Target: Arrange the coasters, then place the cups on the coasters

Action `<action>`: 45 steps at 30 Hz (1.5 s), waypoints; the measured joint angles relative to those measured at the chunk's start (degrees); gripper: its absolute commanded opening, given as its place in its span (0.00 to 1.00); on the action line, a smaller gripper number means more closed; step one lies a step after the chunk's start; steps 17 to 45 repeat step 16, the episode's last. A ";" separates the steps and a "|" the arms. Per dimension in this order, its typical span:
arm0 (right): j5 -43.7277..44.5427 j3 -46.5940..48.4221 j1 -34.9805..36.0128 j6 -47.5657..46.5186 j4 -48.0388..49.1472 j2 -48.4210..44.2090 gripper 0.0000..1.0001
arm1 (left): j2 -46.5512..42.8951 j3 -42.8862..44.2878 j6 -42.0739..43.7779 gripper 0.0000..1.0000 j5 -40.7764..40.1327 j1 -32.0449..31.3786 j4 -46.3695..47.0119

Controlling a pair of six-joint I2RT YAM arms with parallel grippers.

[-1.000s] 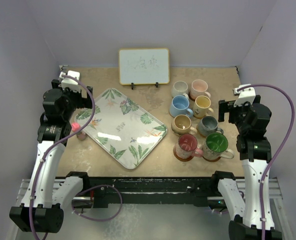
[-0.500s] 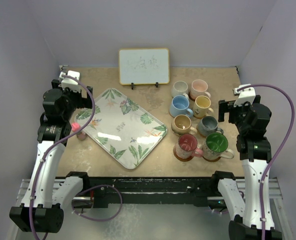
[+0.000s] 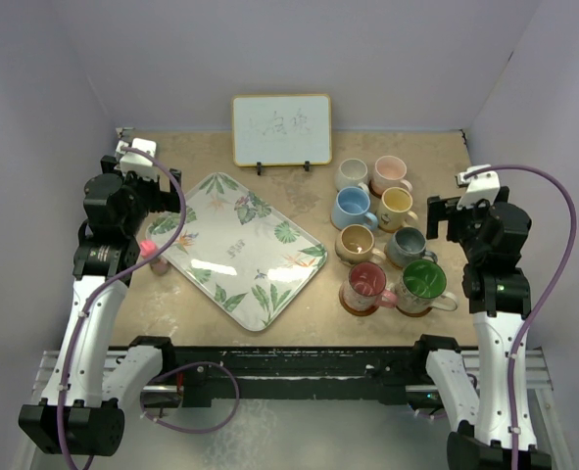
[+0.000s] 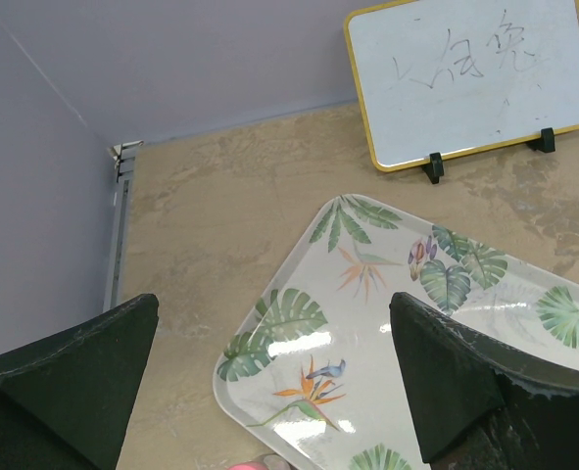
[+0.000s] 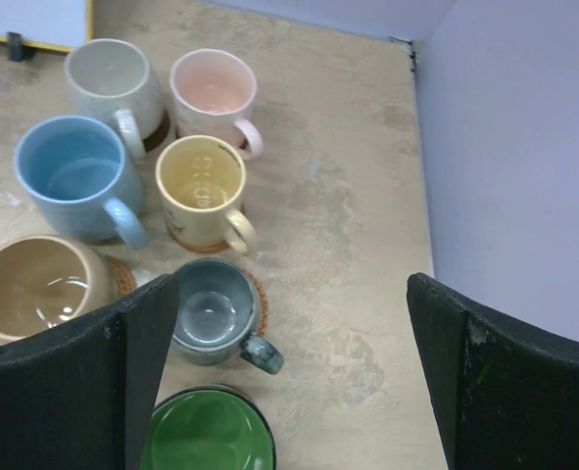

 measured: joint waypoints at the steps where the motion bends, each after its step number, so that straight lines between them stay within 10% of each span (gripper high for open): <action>1: -0.61 -0.02 0.00 -0.04 -0.07 0.00 1.00 | 0.00 0.00 0.00 0.98 0.00 0.00 0.00; 45: -3.34 -0.02 0.00 -0.81 -0.11 -0.02 1.00 | 0.00 -0.02 -0.02 0.97 -0.50 0.02 0.04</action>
